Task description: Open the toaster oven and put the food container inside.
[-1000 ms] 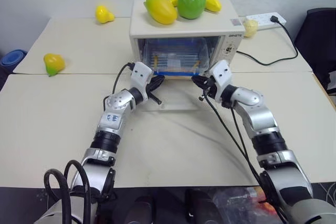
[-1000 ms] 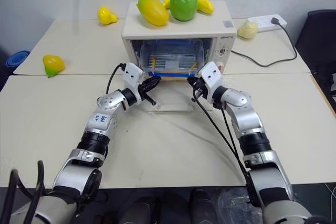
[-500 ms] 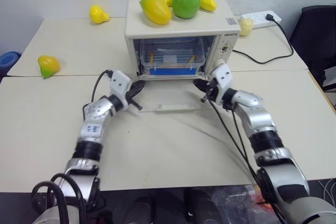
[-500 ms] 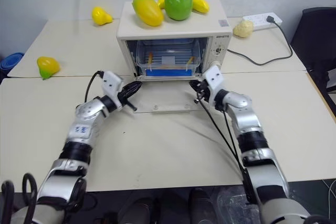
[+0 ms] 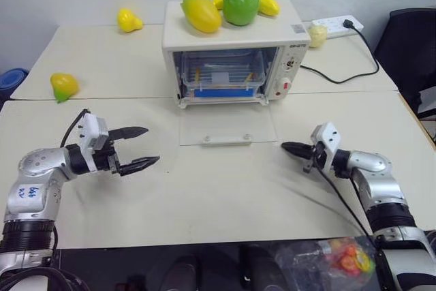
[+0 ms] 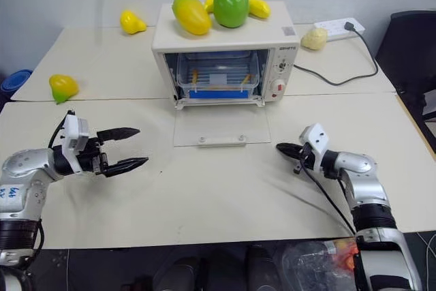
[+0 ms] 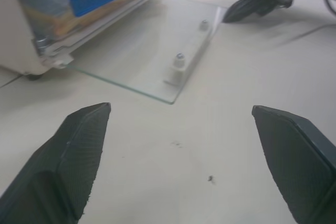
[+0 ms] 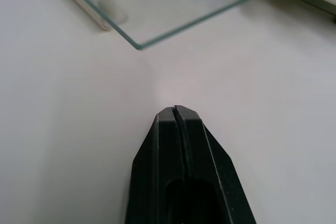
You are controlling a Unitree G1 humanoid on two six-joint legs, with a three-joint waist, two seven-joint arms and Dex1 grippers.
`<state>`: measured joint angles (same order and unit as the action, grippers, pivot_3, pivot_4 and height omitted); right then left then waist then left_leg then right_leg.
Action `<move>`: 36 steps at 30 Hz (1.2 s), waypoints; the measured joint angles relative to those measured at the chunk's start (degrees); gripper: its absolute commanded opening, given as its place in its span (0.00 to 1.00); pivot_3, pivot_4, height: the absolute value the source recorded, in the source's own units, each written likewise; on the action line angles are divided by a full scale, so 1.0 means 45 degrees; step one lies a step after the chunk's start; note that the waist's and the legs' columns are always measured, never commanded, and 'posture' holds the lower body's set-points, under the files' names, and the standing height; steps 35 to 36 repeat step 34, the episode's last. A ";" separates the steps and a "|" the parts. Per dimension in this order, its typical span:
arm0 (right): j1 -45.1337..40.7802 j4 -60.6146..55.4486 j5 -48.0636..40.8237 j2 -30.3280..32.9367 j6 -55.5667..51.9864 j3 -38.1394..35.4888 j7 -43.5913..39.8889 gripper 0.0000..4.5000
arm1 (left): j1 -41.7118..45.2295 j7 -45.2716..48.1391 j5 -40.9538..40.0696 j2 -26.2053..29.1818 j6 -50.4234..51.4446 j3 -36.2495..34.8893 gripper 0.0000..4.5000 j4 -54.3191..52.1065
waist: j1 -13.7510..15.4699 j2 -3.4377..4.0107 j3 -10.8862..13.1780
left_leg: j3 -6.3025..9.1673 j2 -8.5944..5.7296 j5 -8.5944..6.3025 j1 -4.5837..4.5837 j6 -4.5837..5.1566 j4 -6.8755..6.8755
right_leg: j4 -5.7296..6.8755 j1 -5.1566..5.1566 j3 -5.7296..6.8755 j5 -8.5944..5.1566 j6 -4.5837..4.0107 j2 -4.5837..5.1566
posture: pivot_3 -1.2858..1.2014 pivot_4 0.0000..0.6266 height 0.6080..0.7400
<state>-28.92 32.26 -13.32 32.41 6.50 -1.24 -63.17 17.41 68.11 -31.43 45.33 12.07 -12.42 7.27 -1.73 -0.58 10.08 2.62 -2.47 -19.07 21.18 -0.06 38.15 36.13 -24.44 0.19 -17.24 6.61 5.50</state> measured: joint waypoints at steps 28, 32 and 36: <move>0.3692 -0.7112 -0.3844 0.0870 -0.3192 -0.1259 -0.2344 0.87 | -0.3723 -0.1381 0.1071 -0.0466 -0.1787 -0.1721 1.00 -0.1023 | 0.0172 0.0004 0.0000 | -0.0016 -0.0002 -0.0039 0.0022 0.0041 0.0008 | -0.0047 0.0006 -0.0086 0.0006 0.0007 0.0008 | 0.52 0.24 1.00; 0.5255 -0.7351 -0.3323 0.1025 -0.1314 -0.1626 -0.2627 0.99 | -0.4855 -0.1559 0.1353 -0.0572 -0.2561 -0.1902 1.00 -0.1490 | 0.0153 0.0007 -0.0002 | -0.0021 0.0010 -0.0042 -0.0044 0.0042 -0.0015 | -0.0050 0.0049 -0.0115 0.0013 0.0003 0.0003 | 0.52 0.24 1.00; 0.5747 -0.7142 -0.2971 0.0995 -0.0439 -0.1958 -0.2306 0.99 | -0.5544 -0.1796 0.1513 -0.0851 -0.2757 -0.2016 1.00 -0.1507 | 0.0131 0.0009 -0.0001 | -0.0024 0.0010 -0.0044 -0.0039 0.0040 -0.0020 | -0.0051 0.0039 -0.0118 0.0012 0.0002 0.0002 | 0.52 0.24 1.00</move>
